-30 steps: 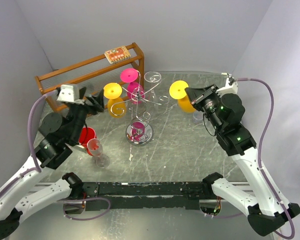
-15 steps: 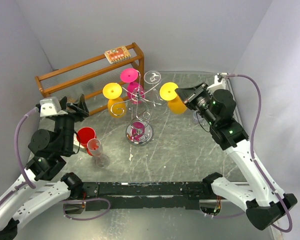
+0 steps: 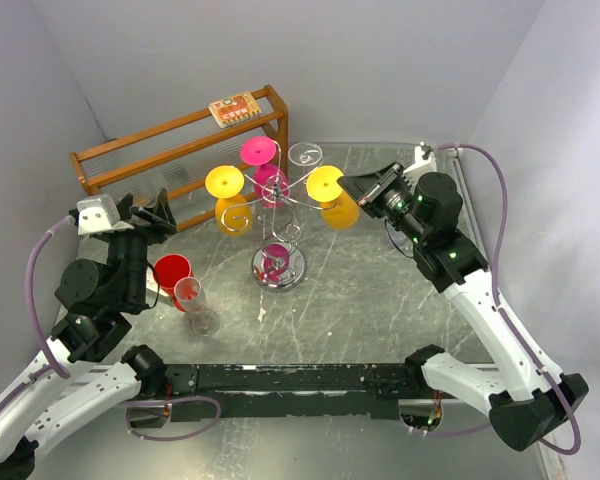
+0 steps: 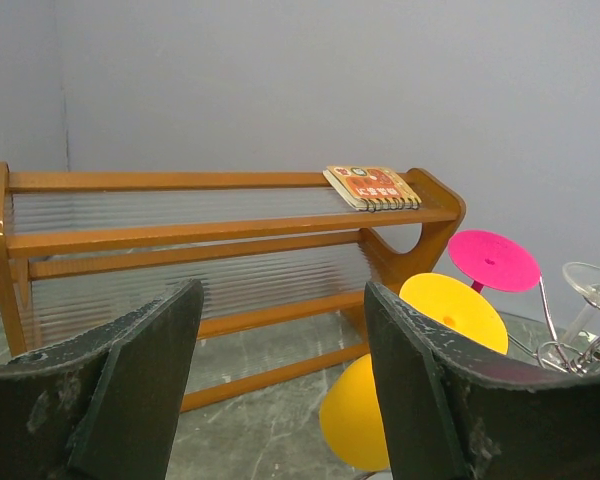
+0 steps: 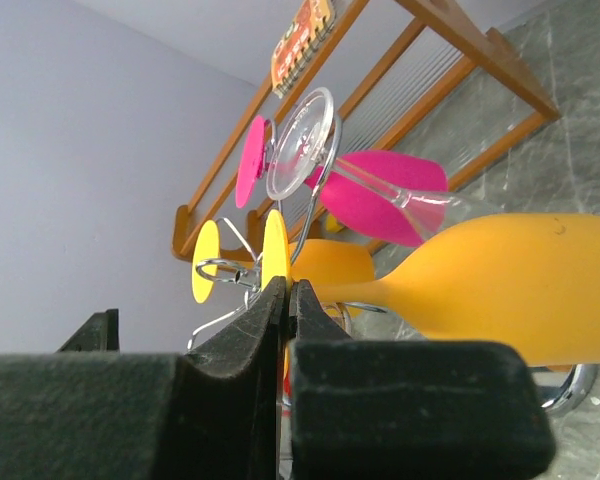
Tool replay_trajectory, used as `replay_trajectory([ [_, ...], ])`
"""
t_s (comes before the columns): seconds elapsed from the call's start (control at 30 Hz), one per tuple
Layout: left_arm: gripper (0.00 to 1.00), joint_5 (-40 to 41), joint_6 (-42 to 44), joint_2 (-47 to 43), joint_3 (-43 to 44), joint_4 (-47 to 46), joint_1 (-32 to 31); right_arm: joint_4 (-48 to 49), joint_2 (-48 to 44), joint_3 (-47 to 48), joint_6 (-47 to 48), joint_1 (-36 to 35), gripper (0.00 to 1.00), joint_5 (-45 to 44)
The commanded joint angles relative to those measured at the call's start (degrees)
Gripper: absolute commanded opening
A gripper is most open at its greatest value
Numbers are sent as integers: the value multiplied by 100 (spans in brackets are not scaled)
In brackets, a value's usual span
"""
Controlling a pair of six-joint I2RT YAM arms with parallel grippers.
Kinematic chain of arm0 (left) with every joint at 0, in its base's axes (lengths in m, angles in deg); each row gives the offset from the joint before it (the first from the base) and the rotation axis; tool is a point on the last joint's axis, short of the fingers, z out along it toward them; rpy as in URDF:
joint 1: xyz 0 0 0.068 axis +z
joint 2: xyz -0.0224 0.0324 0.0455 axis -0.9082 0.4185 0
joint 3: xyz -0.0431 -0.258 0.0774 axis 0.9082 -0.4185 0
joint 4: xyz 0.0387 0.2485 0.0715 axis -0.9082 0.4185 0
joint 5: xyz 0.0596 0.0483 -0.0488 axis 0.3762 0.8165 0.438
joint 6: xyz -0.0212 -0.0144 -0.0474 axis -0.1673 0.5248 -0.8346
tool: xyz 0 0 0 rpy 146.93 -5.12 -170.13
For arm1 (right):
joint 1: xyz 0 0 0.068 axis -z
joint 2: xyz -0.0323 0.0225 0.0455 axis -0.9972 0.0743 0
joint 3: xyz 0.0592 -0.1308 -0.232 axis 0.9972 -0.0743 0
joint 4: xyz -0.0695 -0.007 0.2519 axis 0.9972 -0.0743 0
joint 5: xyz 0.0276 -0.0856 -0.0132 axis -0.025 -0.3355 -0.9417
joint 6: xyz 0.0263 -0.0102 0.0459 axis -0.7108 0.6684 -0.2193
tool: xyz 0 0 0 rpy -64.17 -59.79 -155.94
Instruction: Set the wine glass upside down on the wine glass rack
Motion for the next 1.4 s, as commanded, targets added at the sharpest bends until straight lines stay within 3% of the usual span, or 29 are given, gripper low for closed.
replay_trajectory([
  [0.0, 76, -3, -40, 0, 11, -2, -28, 320, 40, 130, -90, 3, 0, 450],
  [1.37, 77, -44, 2, 99, -32, -19, -32, -55, 149, 658, 800, -4, 0, 1743],
])
